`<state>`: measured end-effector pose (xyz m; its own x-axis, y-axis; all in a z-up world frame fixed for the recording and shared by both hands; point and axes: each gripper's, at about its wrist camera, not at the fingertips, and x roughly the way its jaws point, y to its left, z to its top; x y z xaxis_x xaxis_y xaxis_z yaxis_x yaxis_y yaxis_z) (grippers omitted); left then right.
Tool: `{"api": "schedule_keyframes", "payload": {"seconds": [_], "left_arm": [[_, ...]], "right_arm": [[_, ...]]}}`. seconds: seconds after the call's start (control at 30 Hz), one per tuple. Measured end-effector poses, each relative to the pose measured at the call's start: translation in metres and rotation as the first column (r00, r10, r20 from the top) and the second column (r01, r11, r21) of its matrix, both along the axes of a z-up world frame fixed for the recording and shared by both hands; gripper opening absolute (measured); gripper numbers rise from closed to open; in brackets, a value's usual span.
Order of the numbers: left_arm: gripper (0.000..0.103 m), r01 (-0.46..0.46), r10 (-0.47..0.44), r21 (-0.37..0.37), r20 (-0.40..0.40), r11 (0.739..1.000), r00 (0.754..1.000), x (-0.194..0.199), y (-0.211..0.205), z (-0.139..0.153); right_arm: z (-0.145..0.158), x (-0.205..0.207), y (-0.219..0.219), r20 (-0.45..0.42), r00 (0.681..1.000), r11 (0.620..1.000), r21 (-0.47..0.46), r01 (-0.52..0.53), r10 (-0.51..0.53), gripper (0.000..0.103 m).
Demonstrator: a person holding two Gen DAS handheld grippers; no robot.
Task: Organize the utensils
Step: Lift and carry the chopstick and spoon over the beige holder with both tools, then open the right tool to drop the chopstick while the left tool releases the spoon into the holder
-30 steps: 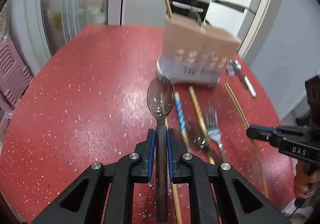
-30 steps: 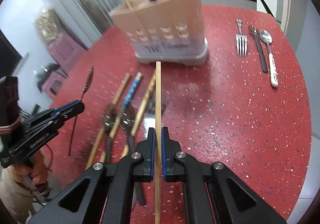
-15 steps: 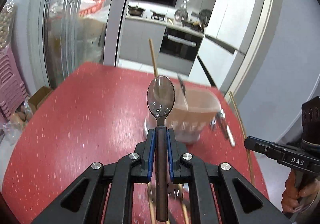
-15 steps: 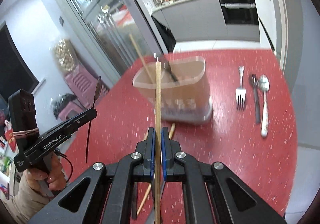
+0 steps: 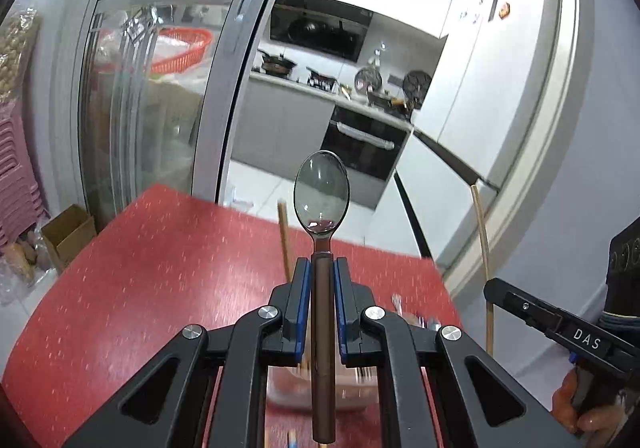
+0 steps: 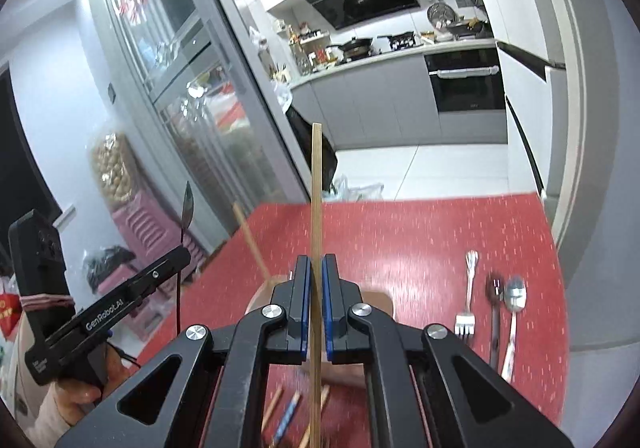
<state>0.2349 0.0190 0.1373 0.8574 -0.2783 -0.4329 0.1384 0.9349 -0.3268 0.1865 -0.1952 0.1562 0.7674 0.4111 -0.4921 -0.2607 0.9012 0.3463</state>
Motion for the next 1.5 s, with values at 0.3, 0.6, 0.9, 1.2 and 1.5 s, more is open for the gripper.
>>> {"api": "schedule_keyframes", "payload": {"seconds": [0.3,0.6,0.9,1.2,1.5], "left_arm": [[0.036,-0.021,0.021,0.006,0.029,1.0,0.999,0.044,-0.017,-0.01],[0.036,-0.047,0.044,0.04,0.054,0.998,0.998,0.068,-0.028,-0.037],[0.036,-0.062,0.051,0.123,0.093,0.99,0.994,0.054,-0.035,-0.058],[0.036,-0.061,0.048,0.203,0.069,0.977,0.996,0.039,-0.042,-0.069],[0.037,-0.059,0.051,0.24,0.037,0.969,0.998,0.031,-0.039,-0.072]], "right_arm": [[0.003,0.052,0.015,0.099,0.994,0.999,-0.026,0.042,-0.039,0.006],[-0.026,0.089,0.028,0.161,0.986,0.993,-0.104,0.053,-0.036,0.006],[-0.055,0.085,0.031,0.164,0.986,0.988,-0.156,0.016,0.01,0.006],[-0.071,0.059,0.025,0.149,0.988,0.981,-0.193,-0.013,0.042,0.006],[-0.074,0.044,0.025,0.12,0.991,0.978,-0.204,-0.032,0.057,0.006]]}}
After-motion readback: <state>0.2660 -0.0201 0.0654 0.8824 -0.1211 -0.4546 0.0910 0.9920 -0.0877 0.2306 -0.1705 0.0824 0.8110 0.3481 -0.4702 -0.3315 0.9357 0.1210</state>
